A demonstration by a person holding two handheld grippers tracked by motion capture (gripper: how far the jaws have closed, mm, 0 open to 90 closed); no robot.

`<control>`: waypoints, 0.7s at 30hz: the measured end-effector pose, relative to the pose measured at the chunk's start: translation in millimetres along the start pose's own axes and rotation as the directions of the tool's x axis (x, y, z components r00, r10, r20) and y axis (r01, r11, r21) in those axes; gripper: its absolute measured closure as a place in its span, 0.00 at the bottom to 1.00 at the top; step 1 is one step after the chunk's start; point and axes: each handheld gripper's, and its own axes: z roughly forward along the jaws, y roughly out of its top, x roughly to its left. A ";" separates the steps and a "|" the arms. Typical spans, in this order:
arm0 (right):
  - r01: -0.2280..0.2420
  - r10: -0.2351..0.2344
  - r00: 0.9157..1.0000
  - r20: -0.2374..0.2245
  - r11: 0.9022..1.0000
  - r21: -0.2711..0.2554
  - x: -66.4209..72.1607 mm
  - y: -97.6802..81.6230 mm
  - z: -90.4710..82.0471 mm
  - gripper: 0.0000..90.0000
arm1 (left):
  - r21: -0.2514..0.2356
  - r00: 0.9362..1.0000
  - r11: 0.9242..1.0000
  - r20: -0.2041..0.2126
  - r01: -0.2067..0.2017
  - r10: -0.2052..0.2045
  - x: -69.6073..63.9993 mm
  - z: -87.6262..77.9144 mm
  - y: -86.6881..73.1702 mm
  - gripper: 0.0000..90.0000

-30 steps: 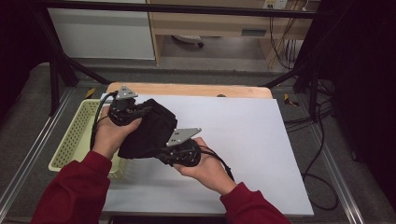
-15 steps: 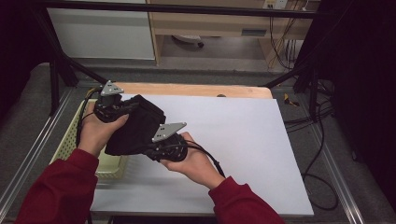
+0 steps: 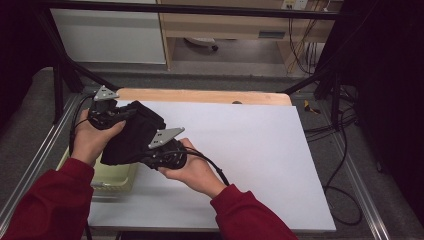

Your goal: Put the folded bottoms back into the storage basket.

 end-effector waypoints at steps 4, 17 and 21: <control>0.005 -0.005 1.000 -0.005 1.000 -0.003 0.5 5.4 6.9 0.87 | 0.001 1.000 1.000 -0.009 0.005 -0.005 6.1 -3.1 -1.7 0.83; 0.029 -0.029 0.999 -0.018 1.000 0.007 7.6 21.6 20.7 0.87 | -0.004 0.999 1.000 -0.025 0.020 -0.020 18.7 -20.0 -7.5 0.83; 0.039 -0.039 0.999 -0.019 0.999 0.012 10.1 27.4 21.6 0.87 | -0.012 0.999 1.000 -0.030 0.023 -0.023 19.8 -27.7 -7.1 0.83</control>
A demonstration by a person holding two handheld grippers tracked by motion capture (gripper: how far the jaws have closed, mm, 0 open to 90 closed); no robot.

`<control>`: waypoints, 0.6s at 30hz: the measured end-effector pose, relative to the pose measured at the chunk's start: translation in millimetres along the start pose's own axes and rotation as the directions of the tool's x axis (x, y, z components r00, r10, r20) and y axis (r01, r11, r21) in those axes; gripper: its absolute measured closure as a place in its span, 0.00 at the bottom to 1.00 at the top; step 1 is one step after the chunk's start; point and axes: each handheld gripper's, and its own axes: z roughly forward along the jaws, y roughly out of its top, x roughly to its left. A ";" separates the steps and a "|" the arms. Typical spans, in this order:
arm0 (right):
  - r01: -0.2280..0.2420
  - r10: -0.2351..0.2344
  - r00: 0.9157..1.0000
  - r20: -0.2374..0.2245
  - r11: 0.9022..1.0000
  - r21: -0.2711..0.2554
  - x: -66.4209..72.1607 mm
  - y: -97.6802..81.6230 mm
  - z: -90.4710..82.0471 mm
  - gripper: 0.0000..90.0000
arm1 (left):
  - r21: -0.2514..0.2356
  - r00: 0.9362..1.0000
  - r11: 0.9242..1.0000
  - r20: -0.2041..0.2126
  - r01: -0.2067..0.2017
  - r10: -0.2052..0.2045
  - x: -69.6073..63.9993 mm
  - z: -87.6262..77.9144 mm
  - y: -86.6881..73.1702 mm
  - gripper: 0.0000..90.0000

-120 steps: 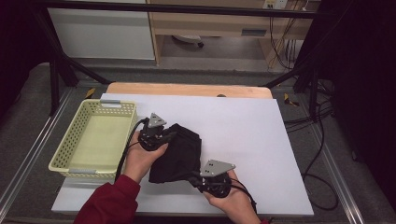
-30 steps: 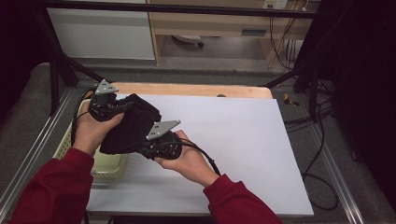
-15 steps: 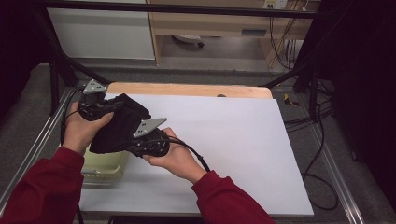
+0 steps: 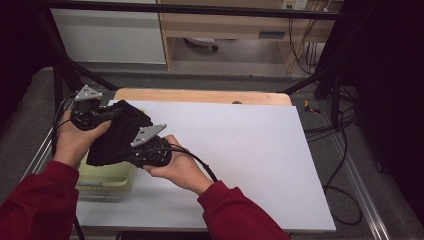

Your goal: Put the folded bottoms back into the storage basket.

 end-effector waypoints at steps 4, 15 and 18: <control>0.016 -0.016 1.000 0.001 1.000 -0.002 3.0 7.3 0.7 0.87 | -0.005 1.000 1.000 -0.009 -0.004 0.004 1.5 -8.8 1.6 0.83; 0.062 -0.062 0.998 0.003 0.998 0.007 12.8 28.0 4.2 0.87 | -0.017 0.999 1.000 -0.032 -0.010 0.009 5.6 -26.2 3.6 0.83; 0.067 -0.067 0.998 0.001 0.998 0.006 12.6 31.7 6.5 0.87 | -0.018 0.999 1.000 -0.036 -0.010 0.010 8.6 -26.9 4.5 0.83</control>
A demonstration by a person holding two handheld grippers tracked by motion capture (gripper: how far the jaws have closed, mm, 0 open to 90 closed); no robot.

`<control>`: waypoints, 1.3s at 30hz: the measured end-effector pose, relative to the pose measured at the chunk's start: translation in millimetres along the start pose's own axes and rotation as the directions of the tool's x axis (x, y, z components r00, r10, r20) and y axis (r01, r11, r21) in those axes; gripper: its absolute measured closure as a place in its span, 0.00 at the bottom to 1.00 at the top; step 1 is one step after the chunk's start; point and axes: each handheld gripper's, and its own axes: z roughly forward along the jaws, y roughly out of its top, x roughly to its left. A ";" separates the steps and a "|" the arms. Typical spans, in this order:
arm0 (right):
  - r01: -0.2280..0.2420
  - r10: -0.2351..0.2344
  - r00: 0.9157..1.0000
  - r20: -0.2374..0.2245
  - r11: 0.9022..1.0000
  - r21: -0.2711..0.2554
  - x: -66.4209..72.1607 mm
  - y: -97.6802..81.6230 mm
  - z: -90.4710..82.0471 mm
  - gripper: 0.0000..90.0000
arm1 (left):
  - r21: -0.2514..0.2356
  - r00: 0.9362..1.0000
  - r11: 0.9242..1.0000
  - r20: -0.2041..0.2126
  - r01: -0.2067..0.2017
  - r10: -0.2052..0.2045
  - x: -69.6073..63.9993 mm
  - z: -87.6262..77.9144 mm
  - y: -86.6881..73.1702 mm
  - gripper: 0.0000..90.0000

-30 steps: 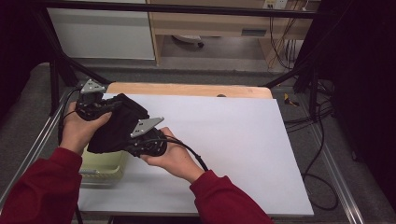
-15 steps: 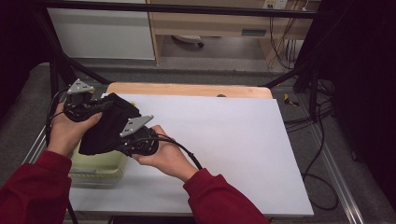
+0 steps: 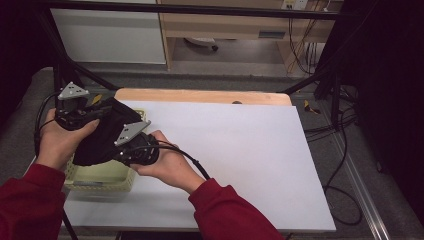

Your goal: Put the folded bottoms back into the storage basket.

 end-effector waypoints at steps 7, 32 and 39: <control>-0.006 0.006 1.000 0.001 1.000 -0.007 -5.4 0.6 9.0 0.87 | -0.006 1.000 1.000 -0.012 0.010 -0.010 5.1 4.7 -1.0 0.83; -0.051 0.050 0.999 -0.021 0.998 -0.040 -24.5 -14.3 42.0 0.87 | 0.011 0.998 0.999 -0.051 0.047 -0.046 25.9 14.4 -10.2 0.83; -0.056 0.055 0.998 -0.019 0.998 -0.041 -25.7 -15.5 43.7 0.87 | 0.017 0.997 0.999 -0.058 0.052 -0.051 27.8 16.0 -13.0 0.83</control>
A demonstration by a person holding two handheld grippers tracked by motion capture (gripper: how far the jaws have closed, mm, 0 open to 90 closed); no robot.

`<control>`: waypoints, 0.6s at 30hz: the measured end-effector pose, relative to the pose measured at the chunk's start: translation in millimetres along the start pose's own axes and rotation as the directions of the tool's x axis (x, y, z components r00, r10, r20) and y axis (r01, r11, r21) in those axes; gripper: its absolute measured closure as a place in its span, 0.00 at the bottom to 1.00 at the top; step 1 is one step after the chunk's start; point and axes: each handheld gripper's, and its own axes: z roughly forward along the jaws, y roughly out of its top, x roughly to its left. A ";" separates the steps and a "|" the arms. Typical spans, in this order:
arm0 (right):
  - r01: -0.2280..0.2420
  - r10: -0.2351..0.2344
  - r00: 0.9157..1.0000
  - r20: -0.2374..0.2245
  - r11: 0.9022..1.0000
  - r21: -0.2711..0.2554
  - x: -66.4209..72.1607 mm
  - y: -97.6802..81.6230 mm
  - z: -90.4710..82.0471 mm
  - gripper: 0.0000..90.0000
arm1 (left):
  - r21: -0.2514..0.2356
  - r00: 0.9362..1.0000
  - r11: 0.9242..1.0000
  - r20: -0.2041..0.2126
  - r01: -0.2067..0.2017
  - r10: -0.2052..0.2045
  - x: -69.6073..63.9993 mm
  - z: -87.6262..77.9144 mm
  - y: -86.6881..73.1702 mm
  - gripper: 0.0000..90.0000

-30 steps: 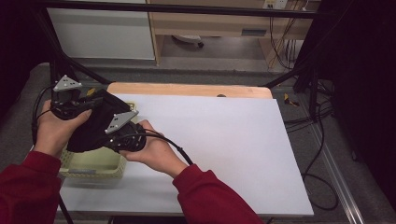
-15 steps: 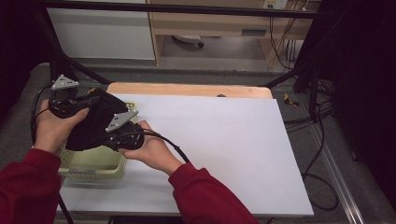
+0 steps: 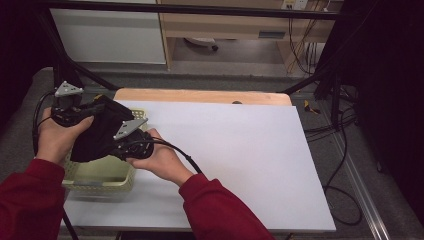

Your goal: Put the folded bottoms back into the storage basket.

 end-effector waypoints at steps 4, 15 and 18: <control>-0.003 0.003 1.000 0.003 1.000 -0.001 -1.6 -0.5 1.3 0.87 | -0.002 1.000 1.000 -0.002 0.008 -0.008 1.3 1.1 -1.0 0.83; -0.013 0.013 1.000 0.005 1.000 0.001 -5.6 -2.3 9.1 0.87 | 0.016 1.000 1.000 -0.008 0.018 -0.018 6.2 7.8 -5.7 0.83; -0.023 0.023 1.000 0.004 1.000 0.001 -6.1 -3.3 12.0 0.87 | 0.022 1.000 1.000 -0.008 0.022 -0.022 8.2 10.3 -7.6 0.83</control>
